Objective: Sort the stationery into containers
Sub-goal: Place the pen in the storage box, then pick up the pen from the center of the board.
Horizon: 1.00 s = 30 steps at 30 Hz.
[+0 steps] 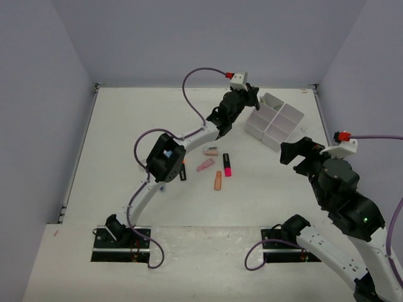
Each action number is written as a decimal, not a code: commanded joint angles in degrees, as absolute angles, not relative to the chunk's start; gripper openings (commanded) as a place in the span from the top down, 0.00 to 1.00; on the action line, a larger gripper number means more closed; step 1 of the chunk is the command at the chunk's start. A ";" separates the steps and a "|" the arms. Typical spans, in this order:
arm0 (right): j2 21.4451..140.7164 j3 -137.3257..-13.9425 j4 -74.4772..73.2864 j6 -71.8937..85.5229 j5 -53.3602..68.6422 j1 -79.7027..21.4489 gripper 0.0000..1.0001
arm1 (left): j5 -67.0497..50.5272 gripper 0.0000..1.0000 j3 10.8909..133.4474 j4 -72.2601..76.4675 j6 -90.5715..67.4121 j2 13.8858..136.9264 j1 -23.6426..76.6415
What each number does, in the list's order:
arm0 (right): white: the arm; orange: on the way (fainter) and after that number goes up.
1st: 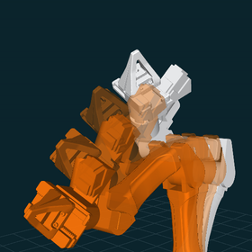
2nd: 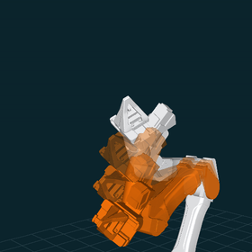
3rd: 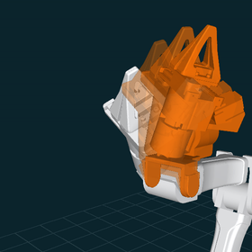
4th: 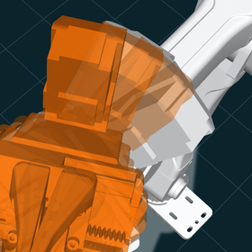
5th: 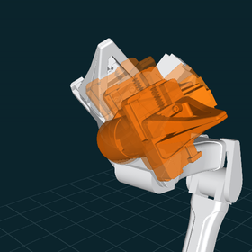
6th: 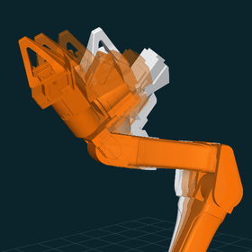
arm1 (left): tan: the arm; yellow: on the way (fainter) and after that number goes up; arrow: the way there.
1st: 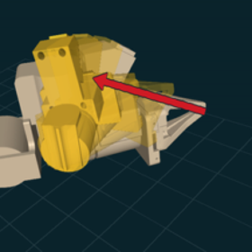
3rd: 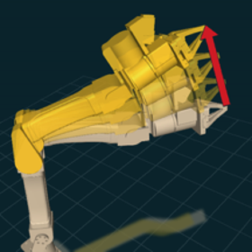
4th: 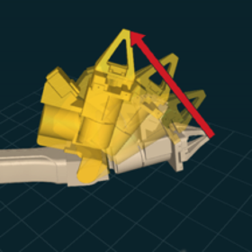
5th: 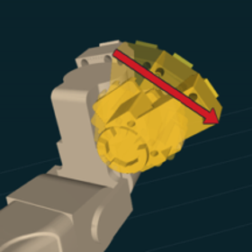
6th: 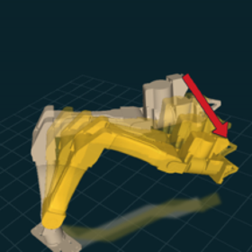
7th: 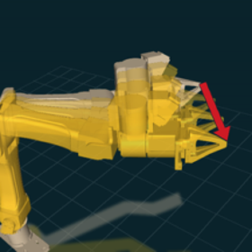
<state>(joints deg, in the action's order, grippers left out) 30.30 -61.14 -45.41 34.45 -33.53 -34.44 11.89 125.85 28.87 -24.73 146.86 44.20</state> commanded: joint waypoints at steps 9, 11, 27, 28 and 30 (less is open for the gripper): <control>30.22 -60.01 -42.19 32.76 -28.11 -34.37 0.01 | 10.18 0.96 131.02 37.03 -28.51 152.81 43.05; 30.15 -59.82 -42.19 32.57 -28.04 -34.37 0.01 | 9.36 0.81 130.89 37.16 -29.34 153.19 42.98; 51.94 -58.48 -40.91 26.69 -7.69 -34.37 0.15 | 23.04 0.00 109.22 1.36 -29.15 110.03 44.33; 56.11 -58.81 -40.66 26.49 -6.49 -34.37 0.20 | 24.94 0.00 107.10 -6.36 -30.05 106.92 44.09; 64.74 -60.13 -39.43 26.52 -5.34 -34.43 0.23 | 26.76 0.00 98.87 -11.75 -32.38 98.17 43.83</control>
